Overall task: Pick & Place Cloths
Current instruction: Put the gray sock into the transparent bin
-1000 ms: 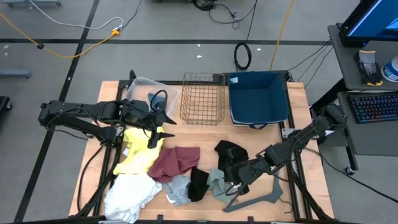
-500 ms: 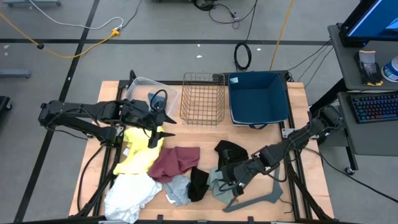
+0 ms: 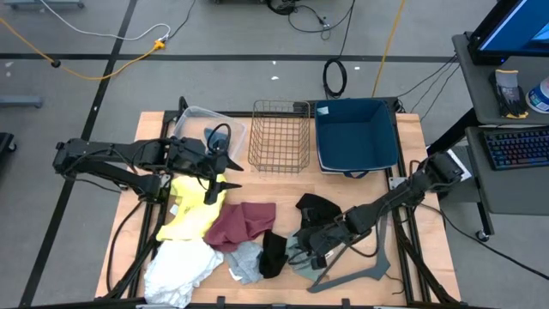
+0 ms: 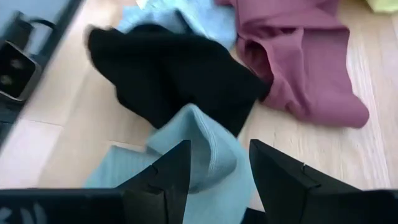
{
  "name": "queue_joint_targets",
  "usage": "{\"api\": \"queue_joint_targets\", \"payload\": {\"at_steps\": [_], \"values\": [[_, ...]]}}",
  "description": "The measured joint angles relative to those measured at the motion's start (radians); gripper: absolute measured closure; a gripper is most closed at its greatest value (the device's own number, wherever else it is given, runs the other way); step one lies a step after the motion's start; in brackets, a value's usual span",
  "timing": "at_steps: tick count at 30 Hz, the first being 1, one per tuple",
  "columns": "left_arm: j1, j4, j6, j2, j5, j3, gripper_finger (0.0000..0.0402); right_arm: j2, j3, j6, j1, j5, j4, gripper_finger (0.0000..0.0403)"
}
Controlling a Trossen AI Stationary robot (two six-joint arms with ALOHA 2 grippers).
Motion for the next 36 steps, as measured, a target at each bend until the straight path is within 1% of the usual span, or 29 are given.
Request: {"api": "queue_joint_targets", "payload": {"at_steps": [6, 9, 13, 17, 19, 25, 29, 36], "values": [[0.000, 0.000, -0.008, 0.000, 0.000, 0.000, 0.0163, 0.010, 0.000, 0.000, -0.015, -0.001, -0.034, 0.0249], [0.000, 0.000, -0.008, 0.000, 0.000, 0.000, 0.0163, 0.010, 0.000, 0.000, -0.017, 0.000, -0.047, 0.0263], [0.000, 0.000, -0.008, 0.000, 0.000, 0.000, 0.0163, 0.010, 0.000, 0.000, -0.017, 0.000, -0.069, 0.0308], [0.000, 0.000, -0.010, 0.000, 0.000, 0.000, 0.0163, 0.010, 0.000, -0.007, -0.017, 0.000, -0.068, 0.0379], [0.000, 0.000, -0.012, 0.000, 0.000, 0.000, 0.0163, 0.010, 0.000, -0.016, -0.017, 0.000, -0.067, 0.0395], [0.000, 0.000, -0.045, 0.000, 0.001, 0.000, 0.0163, 0.008, 0.009, -0.065, -0.017, 0.007, -0.042, 0.0399], [0.000, 0.000, -0.102, 0.000, 0.001, 0.000, 0.0163, -0.026, 0.045, -0.123, -0.017, 0.038, -0.038, 0.0400], [-0.003, 0.003, -0.163, 0.018, 0.010, 0.000, 0.0163, -0.144, 0.100, -0.309, -0.008, 0.171, -0.034, 0.0401]]}}
